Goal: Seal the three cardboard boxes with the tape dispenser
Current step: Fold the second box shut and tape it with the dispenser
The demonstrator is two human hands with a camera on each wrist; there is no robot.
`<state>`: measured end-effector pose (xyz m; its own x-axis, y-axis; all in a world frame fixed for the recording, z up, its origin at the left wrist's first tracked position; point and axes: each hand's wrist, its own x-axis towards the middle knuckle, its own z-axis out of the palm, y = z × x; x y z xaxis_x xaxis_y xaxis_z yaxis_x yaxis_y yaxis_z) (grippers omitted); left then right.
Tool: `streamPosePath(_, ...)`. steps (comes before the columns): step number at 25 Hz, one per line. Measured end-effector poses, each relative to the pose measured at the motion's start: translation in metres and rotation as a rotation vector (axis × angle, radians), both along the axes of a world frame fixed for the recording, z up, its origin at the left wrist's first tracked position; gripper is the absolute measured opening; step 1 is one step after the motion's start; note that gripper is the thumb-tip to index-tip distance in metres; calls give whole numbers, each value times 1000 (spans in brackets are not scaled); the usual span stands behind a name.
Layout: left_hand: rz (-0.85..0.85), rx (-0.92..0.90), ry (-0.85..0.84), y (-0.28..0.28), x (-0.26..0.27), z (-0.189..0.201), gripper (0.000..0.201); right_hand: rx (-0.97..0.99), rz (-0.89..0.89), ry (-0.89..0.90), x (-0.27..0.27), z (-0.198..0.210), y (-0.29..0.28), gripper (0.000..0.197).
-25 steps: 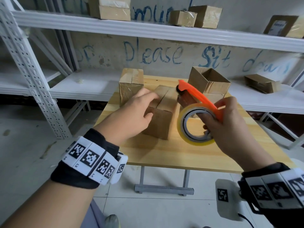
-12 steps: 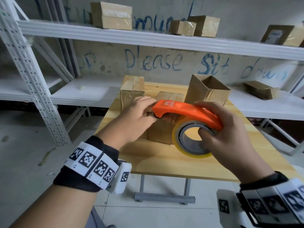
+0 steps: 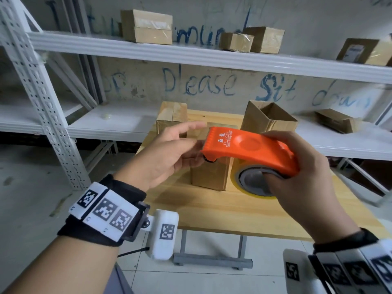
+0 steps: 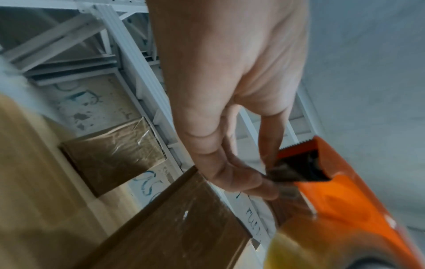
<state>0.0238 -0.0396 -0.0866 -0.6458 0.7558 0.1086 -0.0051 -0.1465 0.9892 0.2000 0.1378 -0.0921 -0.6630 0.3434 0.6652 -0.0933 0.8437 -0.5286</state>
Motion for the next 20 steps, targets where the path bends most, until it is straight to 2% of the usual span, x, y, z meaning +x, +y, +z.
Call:
streamPosePath(3, 74, 10, -144, 0, -1, 2, 34, 46, -22, 17, -1, -3, 2, 66)
streamPosePath(6, 177, -19, -179, 2, -1, 7, 35, 76, -18, 0, -3, -5, 5, 66)
streamPosePath(10, 208, -41, -211, 0, -3, 12, 57, 75, -18, -30, -5, -8, 11, 67)
streamPosePath(13, 206, -69, -200, -1, -4, 14, 42, 110, -55, -41, -7, -9, 14, 66)
streamPosePath(17, 227, -111, -184, -4, -4, 17, 69, 126, -71, -29, -5, -6, 11, 56)
streamPosePath(20, 279, -68, -193, -8, -8, 19, 92, 139, -110, -39, -1, -3, 16, 60)
